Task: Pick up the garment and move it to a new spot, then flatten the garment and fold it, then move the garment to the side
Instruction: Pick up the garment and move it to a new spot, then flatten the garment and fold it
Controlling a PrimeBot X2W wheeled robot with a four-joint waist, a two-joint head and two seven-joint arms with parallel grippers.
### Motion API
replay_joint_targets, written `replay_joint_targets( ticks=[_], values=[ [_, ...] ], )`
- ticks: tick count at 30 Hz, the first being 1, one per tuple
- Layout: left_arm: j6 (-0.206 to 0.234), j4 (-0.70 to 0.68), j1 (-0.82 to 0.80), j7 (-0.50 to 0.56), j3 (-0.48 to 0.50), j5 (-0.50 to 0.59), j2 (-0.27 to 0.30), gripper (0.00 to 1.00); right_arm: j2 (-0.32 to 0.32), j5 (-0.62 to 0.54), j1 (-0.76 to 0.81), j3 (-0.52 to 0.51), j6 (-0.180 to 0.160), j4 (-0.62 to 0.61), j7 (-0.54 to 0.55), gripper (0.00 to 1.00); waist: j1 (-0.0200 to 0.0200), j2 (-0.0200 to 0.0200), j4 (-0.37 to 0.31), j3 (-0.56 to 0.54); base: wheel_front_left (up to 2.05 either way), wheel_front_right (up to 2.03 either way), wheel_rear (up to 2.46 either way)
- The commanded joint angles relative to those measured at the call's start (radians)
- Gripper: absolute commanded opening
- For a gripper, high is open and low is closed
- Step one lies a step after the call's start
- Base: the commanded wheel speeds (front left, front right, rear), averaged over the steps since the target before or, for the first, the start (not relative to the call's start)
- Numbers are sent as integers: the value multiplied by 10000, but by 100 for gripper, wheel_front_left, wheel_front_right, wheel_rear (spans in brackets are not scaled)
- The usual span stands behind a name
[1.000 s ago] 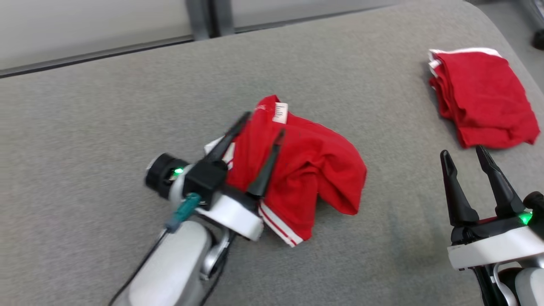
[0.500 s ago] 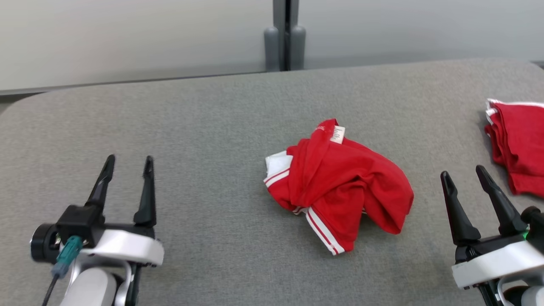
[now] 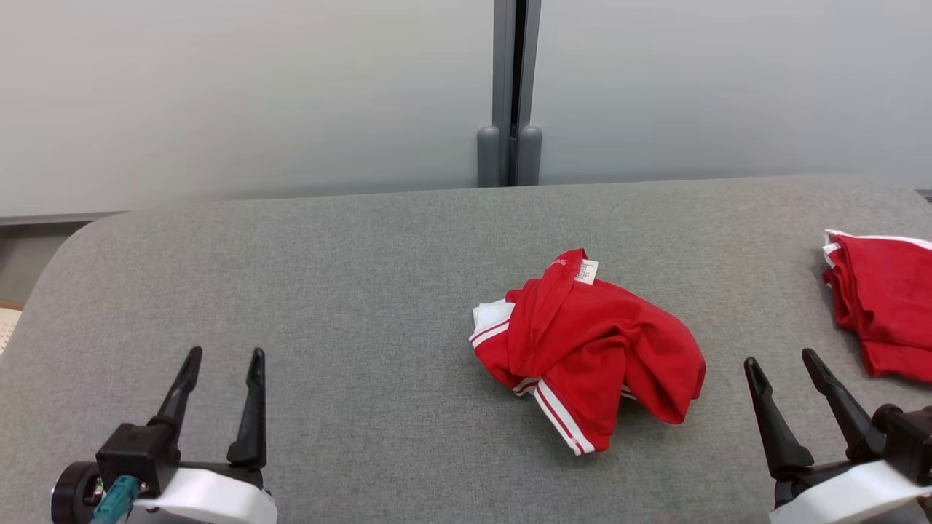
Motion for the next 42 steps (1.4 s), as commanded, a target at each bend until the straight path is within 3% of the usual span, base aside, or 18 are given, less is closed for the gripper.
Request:
replay_joint_targets(
  ticks=[1,33,37,42],
  values=[
    [32,-87,131,69,-36,110,74,100,8,-82,121,-36,0,-43,51,100,0,-1,-50,-100,0,0,0],
    [463,-828,471,499,-396,183,184,100,32,-128,318,-124,0,-426,408,100,0,-1,-4,-209,0,0,0],
    [507,-865,335,483,-460,226,114,100,-199,-63,87,261,0,-420,627,100,0,-1,136,-50,0,0,0],
    [386,-943,-122,452,-694,359,17,100,-558,362,-754,1700,0,-93,1265,100,0,-1,552,561,0,0,0]
  ],
)
